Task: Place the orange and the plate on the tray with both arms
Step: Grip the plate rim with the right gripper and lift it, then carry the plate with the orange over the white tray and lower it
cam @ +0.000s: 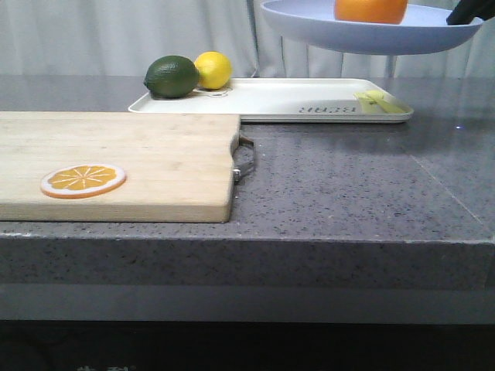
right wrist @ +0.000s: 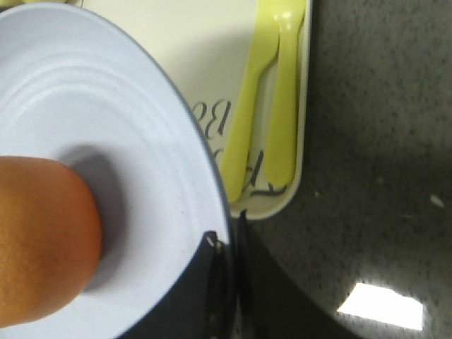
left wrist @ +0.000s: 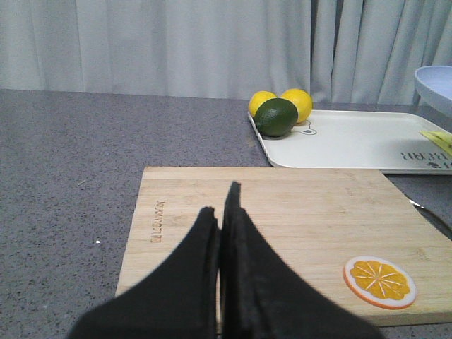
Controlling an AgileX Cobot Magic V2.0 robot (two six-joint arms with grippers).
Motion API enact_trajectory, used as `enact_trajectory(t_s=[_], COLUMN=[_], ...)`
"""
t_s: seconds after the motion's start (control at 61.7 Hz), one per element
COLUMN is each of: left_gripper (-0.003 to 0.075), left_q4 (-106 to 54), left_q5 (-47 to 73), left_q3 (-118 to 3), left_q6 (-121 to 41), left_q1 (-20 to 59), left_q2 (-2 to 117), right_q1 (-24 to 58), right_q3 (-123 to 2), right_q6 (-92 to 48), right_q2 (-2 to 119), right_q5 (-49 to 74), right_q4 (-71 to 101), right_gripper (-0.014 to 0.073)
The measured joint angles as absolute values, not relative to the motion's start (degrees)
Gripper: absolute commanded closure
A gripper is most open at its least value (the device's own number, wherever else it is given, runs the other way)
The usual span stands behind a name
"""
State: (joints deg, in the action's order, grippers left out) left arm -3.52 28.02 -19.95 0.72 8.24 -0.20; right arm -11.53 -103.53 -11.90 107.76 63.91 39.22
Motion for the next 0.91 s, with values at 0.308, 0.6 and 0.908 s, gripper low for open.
enact_trajectory(t_s=[0.308, 0.6, 0.908], left_gripper=[0.0738, 0.0738, 0.0738], left_q4=[-3.52, -3.52, -3.61], left_q5=[28.02, 28.02, 28.02], left_q3=[-19.95, -19.95, -19.95], left_q6=[0.72, 0.72, 0.72], left_q1=[8.24, 8.24, 8.24], left_q2=[-0.20, -0.20, -0.20], right_q1=[-4.30, 0.64, 1.18], right_q3=[-129.59, -146.00, -147.72], right_q6=[-0.52, 6.32, 6.95], right_q2=[126.52, 141.29, 143.84], right_q5=[65.96, 67.82, 67.14], right_q4=[32.55, 31.87, 31.84], right_gripper=[0.0705, 0.0705, 0.0620])
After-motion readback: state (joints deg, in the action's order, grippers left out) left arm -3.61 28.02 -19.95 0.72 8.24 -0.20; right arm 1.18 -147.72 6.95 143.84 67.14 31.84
